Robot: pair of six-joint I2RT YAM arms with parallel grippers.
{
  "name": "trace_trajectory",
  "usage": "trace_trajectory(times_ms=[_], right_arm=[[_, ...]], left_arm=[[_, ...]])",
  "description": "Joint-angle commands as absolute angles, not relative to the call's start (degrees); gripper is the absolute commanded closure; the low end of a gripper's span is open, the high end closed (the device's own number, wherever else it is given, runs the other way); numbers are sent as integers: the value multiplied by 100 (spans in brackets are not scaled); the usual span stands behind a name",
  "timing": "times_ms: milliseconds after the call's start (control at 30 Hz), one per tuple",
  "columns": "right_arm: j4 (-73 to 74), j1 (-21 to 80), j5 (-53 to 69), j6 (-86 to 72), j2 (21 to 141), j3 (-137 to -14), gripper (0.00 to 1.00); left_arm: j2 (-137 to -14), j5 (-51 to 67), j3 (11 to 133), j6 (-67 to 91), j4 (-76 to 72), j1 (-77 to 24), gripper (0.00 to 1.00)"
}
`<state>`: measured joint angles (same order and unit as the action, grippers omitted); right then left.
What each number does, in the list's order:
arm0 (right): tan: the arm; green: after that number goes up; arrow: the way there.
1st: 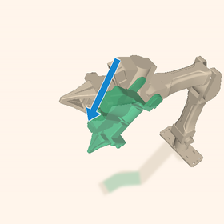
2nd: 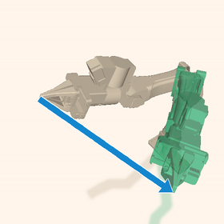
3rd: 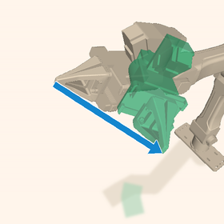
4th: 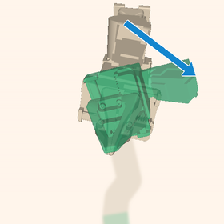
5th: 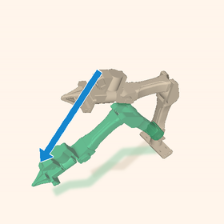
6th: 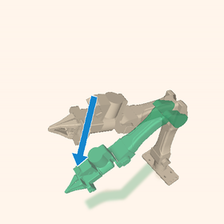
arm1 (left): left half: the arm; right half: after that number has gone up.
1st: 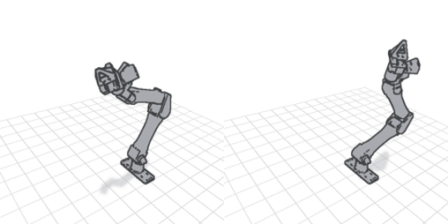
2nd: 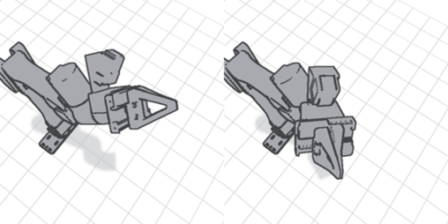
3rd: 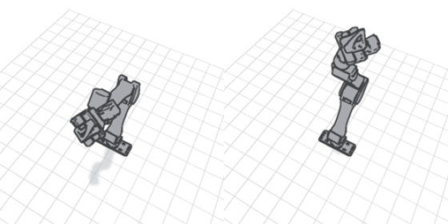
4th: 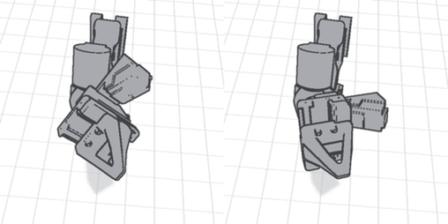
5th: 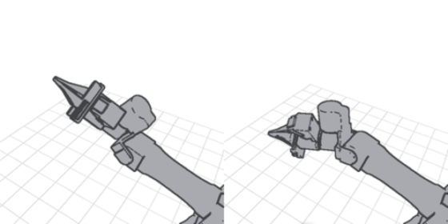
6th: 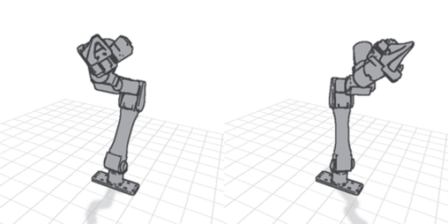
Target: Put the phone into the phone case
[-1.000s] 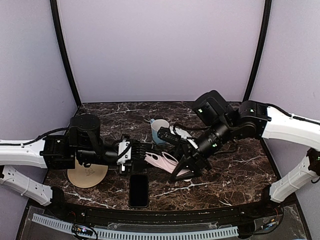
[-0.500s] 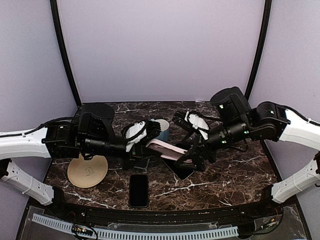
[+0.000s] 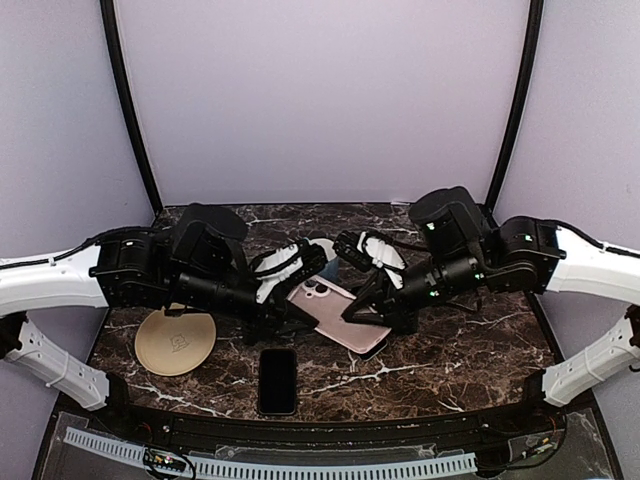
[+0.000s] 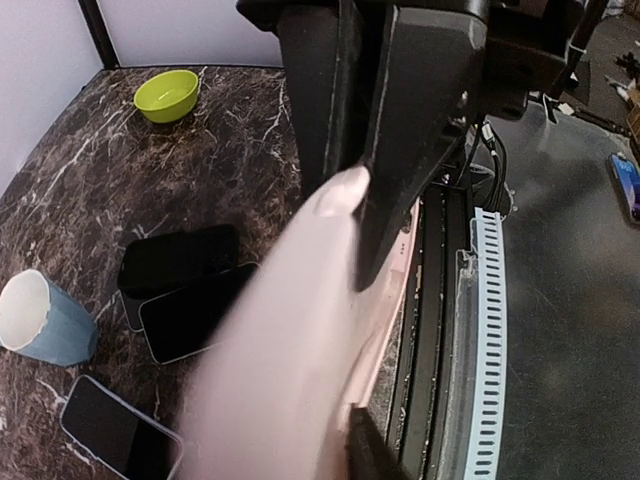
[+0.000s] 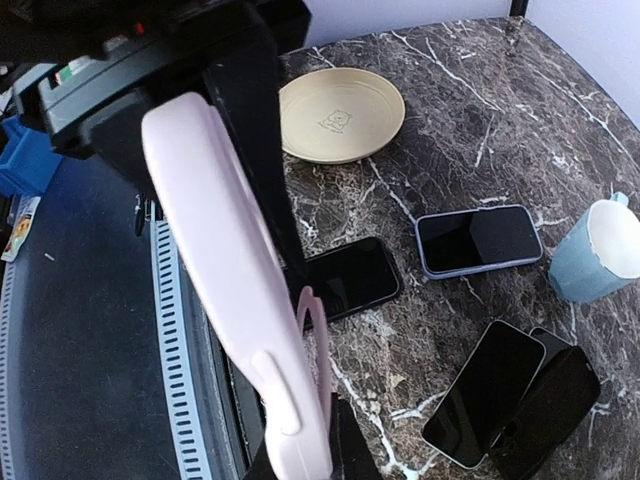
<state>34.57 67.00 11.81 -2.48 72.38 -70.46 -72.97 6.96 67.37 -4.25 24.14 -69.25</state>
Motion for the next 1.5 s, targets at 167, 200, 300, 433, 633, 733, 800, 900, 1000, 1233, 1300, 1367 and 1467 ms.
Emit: trace_trajectory(times_ms=[167,200,300,433,633,733,800,900,1000,1233,1300,1367,1467], right_arm=[[-658,6350,2714,-2298,6497,-5349,100],[-1022,6358,2810,-2426,6518,-5219,100],[-1513,6422,2904,-2595,6613,-5050,100],[-1496,6486,2940,-2537,6763,-5092,100],[-1491,6506,2939,-2500,6838,-5104,100],[-1304,6504,2922,-2457,6831,-5150,100],[-713,6482,2615,-2377,6844,-5261,77],[1135,5973,821,-2596,6995,-5291,23],[1414,5424,658,-2990,7288,-4944,22],[1848,5396,128,-2567,8947,-5700,2],[1913,5396,48,-2391,9328,-5971,2],[2034,5401,44,-2276,9702,-6249,4],[2021,5409,154,-2286,10031,-6437,10]], left_arm=[[-6170,408,4551,1477,-1371,-6939,14],[-6091,516,4363,1804,-1788,-6941,14],[-6131,670,4019,2186,-2760,-6963,22],[-6134,605,3848,2383,-3294,-6978,26],[-6232,629,3688,2507,-3821,-6974,46],[-6313,517,3837,2531,-3381,-6978,92],[-6267,104,3837,2633,-2970,-6974,100],[-5932,-1523,3923,3586,-613,-6903,100],[-5808,-2283,3916,4483,667,-6778,100],[-5673,-2591,3686,4944,1298,-6734,100],[-5696,-2612,3728,4858,1300,-6726,100],[-5722,-2627,3769,4774,1328,-6724,100],[-5738,-2655,3789,4710,1397,-6703,100]])
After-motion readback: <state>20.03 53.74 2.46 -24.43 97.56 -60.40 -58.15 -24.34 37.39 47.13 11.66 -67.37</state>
